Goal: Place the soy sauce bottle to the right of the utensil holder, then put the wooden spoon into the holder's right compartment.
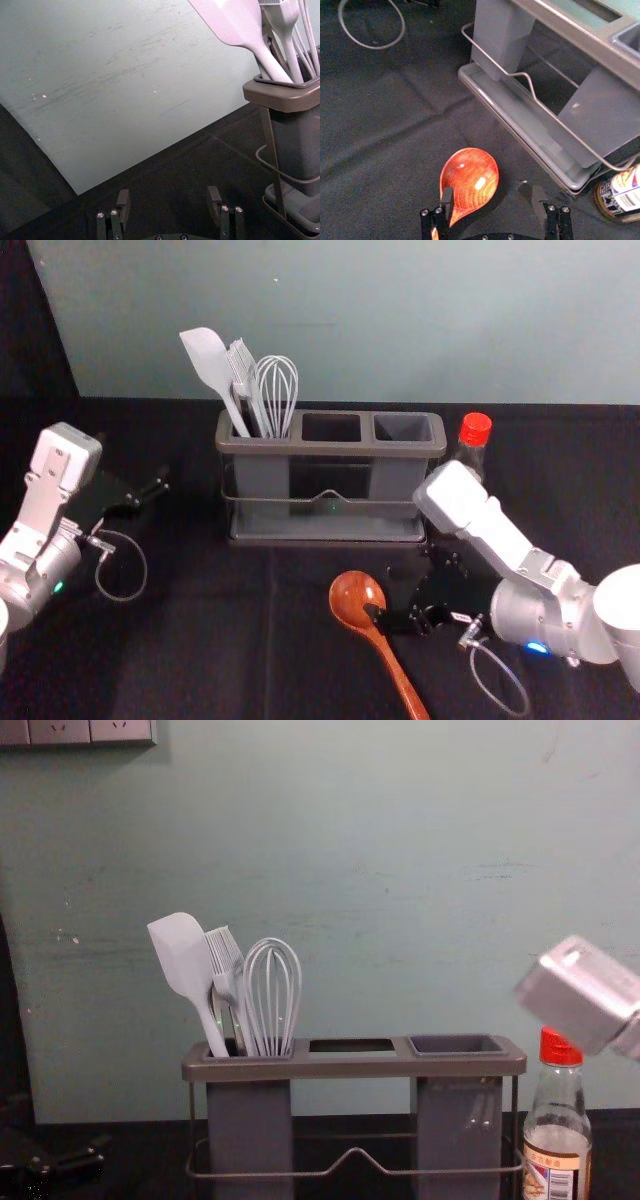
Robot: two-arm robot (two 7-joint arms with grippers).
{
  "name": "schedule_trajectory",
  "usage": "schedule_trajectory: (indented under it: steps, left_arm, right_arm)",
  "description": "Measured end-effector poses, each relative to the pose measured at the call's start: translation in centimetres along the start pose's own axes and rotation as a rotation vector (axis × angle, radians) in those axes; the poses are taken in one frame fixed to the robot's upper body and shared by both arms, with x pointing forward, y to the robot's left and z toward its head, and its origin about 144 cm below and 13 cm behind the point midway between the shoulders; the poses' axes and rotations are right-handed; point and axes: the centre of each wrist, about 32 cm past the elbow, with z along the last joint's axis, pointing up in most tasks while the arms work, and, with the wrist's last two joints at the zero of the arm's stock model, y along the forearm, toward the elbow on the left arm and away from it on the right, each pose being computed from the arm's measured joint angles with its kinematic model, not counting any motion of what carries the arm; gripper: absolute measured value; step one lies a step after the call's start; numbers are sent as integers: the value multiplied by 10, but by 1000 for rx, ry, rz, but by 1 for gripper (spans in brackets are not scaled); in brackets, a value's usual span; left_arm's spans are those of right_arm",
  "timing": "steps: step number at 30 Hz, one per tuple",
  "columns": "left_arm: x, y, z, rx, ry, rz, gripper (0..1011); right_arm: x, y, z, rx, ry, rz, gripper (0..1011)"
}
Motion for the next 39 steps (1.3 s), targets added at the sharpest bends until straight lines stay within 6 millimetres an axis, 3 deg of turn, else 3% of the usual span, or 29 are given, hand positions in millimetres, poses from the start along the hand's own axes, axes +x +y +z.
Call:
schedule_trajectory:
  steps: [17, 39]
  left_arm:
    - [0, 0, 0, 0, 0, 0, 1005]
    - [0, 0, 0, 0, 0, 0, 1005]
  right_arm:
    - [-43, 27, 38, -141, 96, -86, 1002]
    - [-45, 45, 40, -140, 174, -90, 1002]
